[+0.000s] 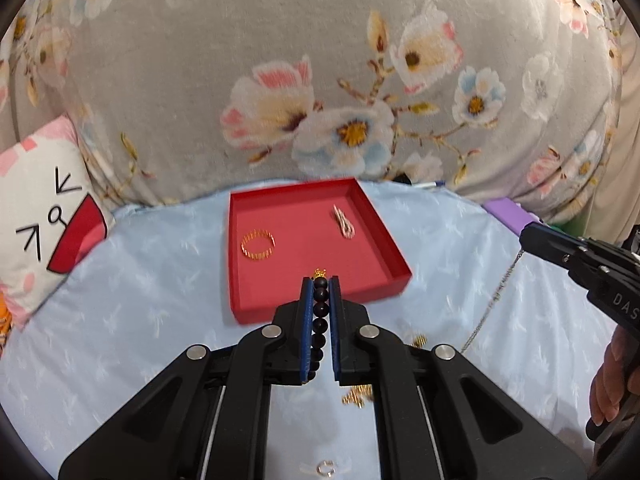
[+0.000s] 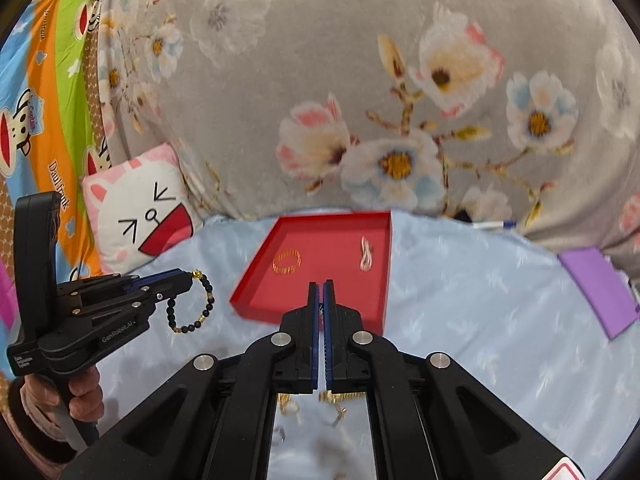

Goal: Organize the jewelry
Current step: 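Carry bracelet and chain into the red box and open both tools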

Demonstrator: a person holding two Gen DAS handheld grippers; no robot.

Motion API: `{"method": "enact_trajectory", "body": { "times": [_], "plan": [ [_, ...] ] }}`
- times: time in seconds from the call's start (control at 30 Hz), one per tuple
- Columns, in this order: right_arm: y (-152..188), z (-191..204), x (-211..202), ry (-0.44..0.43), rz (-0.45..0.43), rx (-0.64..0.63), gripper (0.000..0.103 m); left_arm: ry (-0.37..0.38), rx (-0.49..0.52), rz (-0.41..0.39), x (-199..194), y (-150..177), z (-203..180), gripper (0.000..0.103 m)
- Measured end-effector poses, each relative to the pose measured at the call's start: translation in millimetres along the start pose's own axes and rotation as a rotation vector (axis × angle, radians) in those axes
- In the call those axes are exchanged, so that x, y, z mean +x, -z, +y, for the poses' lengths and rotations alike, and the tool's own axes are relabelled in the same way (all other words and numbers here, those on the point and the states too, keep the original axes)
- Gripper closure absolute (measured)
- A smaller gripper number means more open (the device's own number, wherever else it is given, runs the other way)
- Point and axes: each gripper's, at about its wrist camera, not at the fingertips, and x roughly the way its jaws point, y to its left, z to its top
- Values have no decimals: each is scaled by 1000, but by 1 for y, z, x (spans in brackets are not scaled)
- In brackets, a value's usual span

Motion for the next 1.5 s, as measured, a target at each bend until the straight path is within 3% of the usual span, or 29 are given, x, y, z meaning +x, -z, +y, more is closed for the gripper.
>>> {"method": "enact_trajectory", "body": {
  "times": [0.23,0.5,0.97,1.33,1.4,1.5],
  "plan": [
    [-56,5,28,30,-47,-26,102,-2,-9,-34,25,-50,8,96],
    [-91,-8,98,45,-13,8,102,-6,-22,-15,86,-83,20,96],
    [-58,-40,248,99,203,33,102,-40,-76,226,206,-29,62,96],
    [-75,-24,341,81,328,-8,101,-93,-97,240,230,-21,81,95],
    [-76,-22,350,93,319,-15,99,-104,-98,229,232,-23,83,93],
    [-78,-21,349,114,279,-33,83,-122,-116,207,231,-26,86,66]
  ]
}}
